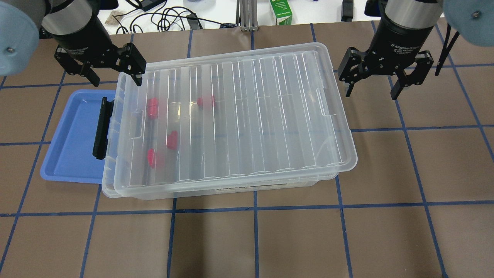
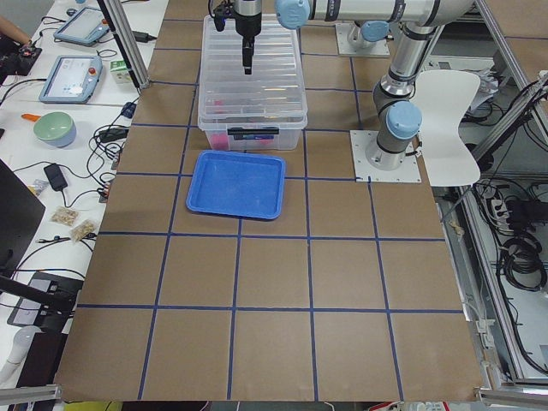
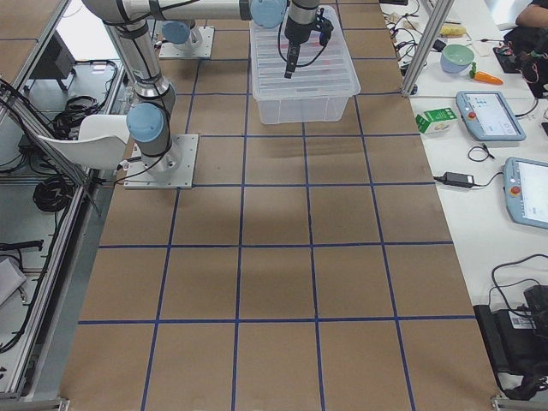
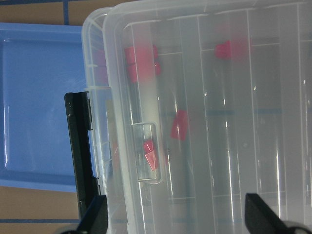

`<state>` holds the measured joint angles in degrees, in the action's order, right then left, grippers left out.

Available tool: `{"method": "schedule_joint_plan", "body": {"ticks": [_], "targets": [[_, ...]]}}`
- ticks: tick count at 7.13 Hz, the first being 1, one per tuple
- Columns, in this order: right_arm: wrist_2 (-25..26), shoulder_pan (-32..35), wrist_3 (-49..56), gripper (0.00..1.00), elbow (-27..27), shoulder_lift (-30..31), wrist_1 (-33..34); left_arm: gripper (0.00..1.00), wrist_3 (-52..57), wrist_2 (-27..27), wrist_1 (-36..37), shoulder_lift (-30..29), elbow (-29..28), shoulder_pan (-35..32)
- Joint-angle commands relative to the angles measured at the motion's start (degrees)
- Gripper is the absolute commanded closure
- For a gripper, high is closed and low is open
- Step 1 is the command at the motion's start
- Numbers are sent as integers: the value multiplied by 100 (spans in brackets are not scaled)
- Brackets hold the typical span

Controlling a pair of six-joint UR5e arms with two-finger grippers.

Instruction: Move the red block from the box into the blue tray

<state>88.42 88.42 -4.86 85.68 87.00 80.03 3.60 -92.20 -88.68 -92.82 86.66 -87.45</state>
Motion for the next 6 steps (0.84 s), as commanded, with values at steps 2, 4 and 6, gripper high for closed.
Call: {"method": "schedule_joint_plan", "body": {"ticks": [2,4,6], "targets": [[0,-9,2,0,1,-7,-5,0,0,0,0,1,0,0],[-9,0,-15,0,-8,-7,48,0,0,0,0,1,0,0],[-9,0,-15,0,-8,-7,65,0,0,0,0,1,0,0]]}}
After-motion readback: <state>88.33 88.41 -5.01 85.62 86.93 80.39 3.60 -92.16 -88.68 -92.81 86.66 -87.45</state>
